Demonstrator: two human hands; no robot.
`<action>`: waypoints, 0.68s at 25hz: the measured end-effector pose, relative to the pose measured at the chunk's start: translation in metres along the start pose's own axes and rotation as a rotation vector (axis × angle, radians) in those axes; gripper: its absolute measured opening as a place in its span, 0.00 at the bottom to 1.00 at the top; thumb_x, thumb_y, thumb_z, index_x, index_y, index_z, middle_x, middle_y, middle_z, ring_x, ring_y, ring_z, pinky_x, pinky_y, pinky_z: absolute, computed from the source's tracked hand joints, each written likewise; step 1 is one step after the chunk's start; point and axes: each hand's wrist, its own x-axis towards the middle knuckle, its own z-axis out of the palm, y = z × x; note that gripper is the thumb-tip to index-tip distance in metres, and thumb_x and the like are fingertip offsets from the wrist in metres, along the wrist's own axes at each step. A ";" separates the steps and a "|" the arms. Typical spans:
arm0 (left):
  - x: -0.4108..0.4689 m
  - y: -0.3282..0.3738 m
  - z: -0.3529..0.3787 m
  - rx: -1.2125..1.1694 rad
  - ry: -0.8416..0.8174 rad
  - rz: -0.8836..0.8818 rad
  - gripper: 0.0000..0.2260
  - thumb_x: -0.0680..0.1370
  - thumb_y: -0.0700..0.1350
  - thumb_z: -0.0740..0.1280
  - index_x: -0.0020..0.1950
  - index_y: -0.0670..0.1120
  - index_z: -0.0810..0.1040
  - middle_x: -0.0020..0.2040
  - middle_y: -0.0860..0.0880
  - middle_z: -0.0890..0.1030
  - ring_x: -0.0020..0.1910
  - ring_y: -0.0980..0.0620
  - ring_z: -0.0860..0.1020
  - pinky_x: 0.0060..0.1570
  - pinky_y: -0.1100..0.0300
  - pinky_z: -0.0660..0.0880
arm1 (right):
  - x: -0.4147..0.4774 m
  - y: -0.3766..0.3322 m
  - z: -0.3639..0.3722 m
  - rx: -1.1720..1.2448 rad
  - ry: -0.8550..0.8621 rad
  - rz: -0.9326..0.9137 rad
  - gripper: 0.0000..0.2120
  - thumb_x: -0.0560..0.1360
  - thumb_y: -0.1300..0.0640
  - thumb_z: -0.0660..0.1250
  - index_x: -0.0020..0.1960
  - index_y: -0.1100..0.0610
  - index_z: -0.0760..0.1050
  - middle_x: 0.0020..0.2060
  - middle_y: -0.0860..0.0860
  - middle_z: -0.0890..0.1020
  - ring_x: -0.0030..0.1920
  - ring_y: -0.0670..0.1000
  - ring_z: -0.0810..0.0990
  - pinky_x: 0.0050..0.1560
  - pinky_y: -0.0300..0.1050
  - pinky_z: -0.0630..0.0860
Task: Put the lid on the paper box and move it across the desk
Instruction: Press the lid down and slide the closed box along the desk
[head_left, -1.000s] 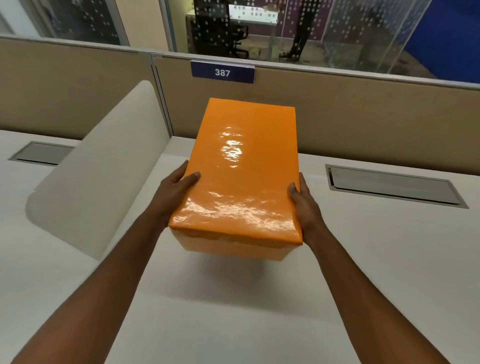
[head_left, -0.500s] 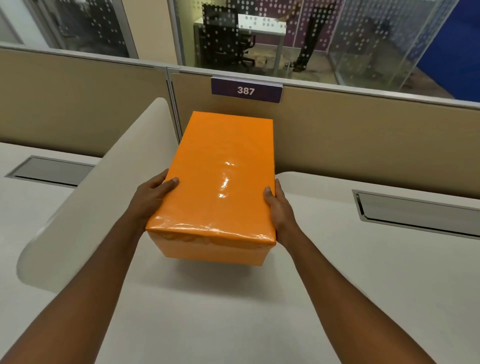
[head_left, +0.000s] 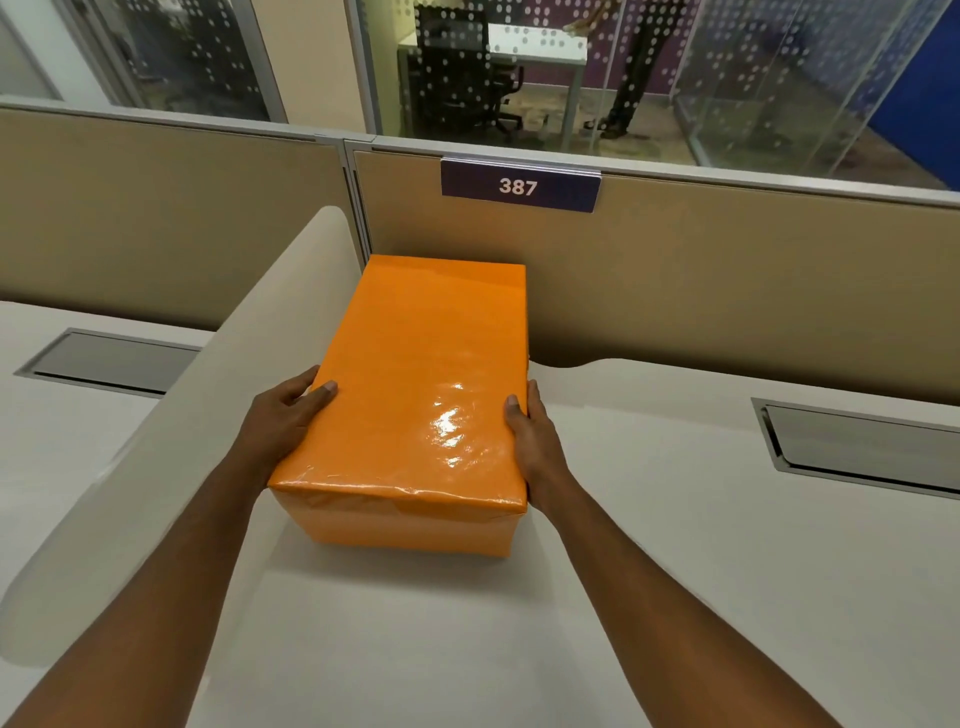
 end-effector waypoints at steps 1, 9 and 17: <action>0.002 -0.002 -0.002 0.019 0.003 0.001 0.25 0.74 0.59 0.66 0.70 0.56 0.70 0.68 0.45 0.75 0.51 0.49 0.76 0.43 0.58 0.72 | 0.002 0.001 0.003 0.000 -0.004 0.003 0.29 0.78 0.41 0.53 0.74 0.42 0.45 0.72 0.54 0.63 0.66 0.60 0.70 0.62 0.64 0.70; 0.025 0.006 -0.008 0.364 0.015 0.098 0.27 0.77 0.58 0.62 0.74 0.48 0.66 0.69 0.41 0.74 0.62 0.39 0.75 0.59 0.46 0.70 | 0.008 0.006 0.027 -0.038 0.048 0.001 0.29 0.77 0.39 0.50 0.74 0.42 0.44 0.72 0.52 0.63 0.66 0.59 0.70 0.63 0.64 0.69; 0.015 0.005 0.005 0.433 0.284 0.397 0.18 0.77 0.51 0.67 0.57 0.38 0.80 0.55 0.38 0.83 0.53 0.39 0.81 0.54 0.52 0.72 | 0.011 -0.003 0.038 -0.097 0.069 -0.024 0.28 0.78 0.40 0.49 0.74 0.42 0.43 0.73 0.53 0.63 0.67 0.60 0.68 0.64 0.64 0.68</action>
